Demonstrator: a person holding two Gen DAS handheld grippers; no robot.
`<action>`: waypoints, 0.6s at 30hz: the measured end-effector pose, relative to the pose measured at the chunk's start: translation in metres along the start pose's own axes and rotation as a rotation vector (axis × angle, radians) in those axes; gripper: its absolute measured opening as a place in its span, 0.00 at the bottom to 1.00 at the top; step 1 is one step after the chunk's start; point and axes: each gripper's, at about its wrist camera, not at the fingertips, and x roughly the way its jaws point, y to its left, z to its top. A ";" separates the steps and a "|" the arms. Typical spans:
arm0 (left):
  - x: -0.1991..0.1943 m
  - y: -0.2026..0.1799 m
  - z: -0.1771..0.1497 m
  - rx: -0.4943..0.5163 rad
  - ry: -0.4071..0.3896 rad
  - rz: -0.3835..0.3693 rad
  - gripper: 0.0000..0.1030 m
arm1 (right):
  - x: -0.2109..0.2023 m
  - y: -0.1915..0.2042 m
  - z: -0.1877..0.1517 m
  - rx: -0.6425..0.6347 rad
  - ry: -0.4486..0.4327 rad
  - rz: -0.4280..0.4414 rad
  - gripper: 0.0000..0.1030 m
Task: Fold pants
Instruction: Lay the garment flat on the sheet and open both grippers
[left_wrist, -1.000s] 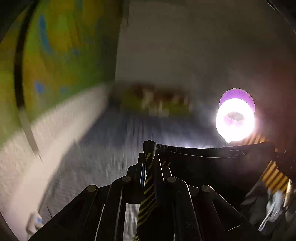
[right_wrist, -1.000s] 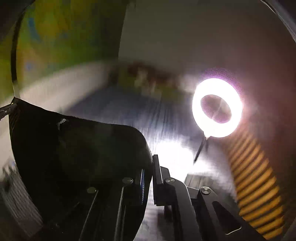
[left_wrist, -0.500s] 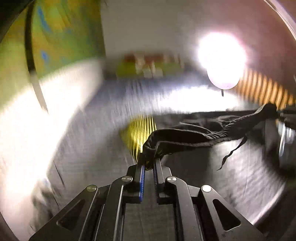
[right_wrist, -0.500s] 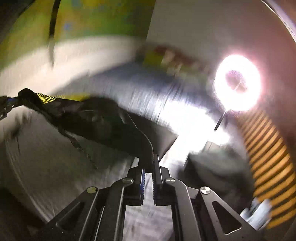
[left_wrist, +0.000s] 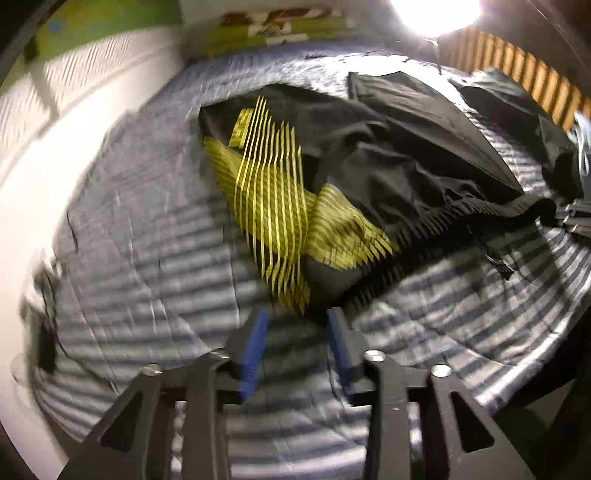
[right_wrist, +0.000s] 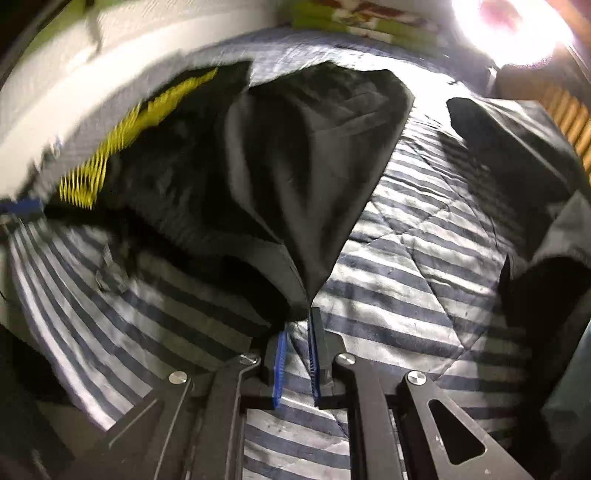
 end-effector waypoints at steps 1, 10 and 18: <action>0.005 -0.003 0.007 0.042 -0.008 0.030 0.45 | -0.003 -0.004 -0.003 0.021 -0.016 0.021 0.18; -0.002 0.020 0.017 -0.106 -0.010 -0.139 0.45 | -0.007 -0.035 -0.012 0.118 -0.060 0.184 0.33; 0.014 0.076 0.055 -0.366 -0.030 -0.167 0.50 | -0.017 -0.052 0.012 0.240 -0.122 0.177 0.33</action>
